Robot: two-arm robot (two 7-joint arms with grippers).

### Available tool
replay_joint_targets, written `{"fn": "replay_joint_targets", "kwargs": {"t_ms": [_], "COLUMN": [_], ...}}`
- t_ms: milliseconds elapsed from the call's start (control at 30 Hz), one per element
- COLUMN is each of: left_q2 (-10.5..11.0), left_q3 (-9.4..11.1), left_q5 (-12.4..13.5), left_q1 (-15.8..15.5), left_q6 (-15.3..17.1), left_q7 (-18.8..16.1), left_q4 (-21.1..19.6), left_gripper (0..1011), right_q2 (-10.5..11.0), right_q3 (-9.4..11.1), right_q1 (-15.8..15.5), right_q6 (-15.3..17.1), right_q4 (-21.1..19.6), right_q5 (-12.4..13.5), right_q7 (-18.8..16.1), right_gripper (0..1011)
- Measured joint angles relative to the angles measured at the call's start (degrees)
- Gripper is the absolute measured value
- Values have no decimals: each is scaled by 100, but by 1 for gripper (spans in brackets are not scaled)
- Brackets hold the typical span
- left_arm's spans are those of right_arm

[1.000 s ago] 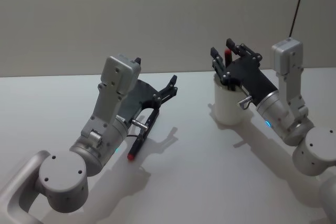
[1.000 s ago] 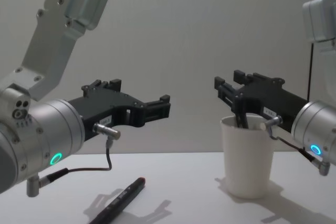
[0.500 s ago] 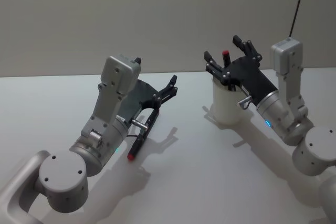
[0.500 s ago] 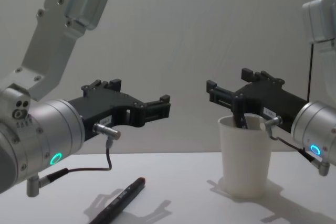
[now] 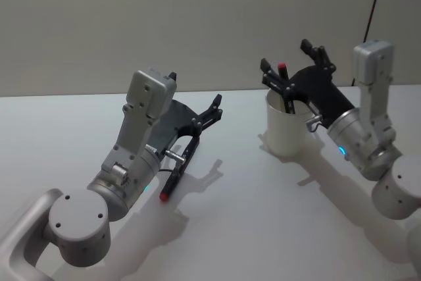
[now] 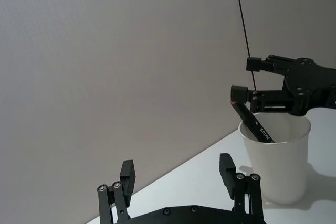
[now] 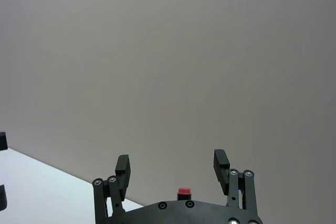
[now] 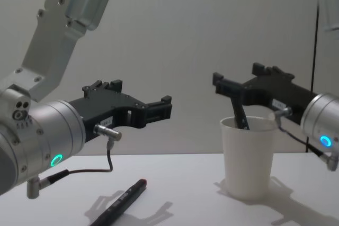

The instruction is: Place the pen into the pen holder.

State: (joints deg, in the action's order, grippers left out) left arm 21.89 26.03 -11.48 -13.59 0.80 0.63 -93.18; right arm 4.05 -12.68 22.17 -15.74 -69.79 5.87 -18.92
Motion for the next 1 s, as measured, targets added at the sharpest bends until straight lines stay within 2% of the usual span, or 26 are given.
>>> {"fn": "replay_joint_targets", "kwargs": {"t_ms": [300,567,833,1000], "left_q2": [0,0,0,0], "left_q3": [0,0,0,0], "left_q5": [0,0,0,0], "left_q1": [0,0,0,0], "left_q6": [0,0,0,0], "left_q7": [0,0,0,0], "left_q4": [0,0,0,0], "left_gripper": [1001,1001,1001,1001], "right_q2": [164,334,372,506], "right_q3": [152,295,283,247], "right_q1": [-297,-594,-648,-837], "right_q6": [457,794,829,932], "right_q4": [-643,-1153,-1214,-1436], "right_q5": [357,518,537,598], "right_q7": [313,708,733,824], "right_gripper": [1002,1002,1002,1002]}}
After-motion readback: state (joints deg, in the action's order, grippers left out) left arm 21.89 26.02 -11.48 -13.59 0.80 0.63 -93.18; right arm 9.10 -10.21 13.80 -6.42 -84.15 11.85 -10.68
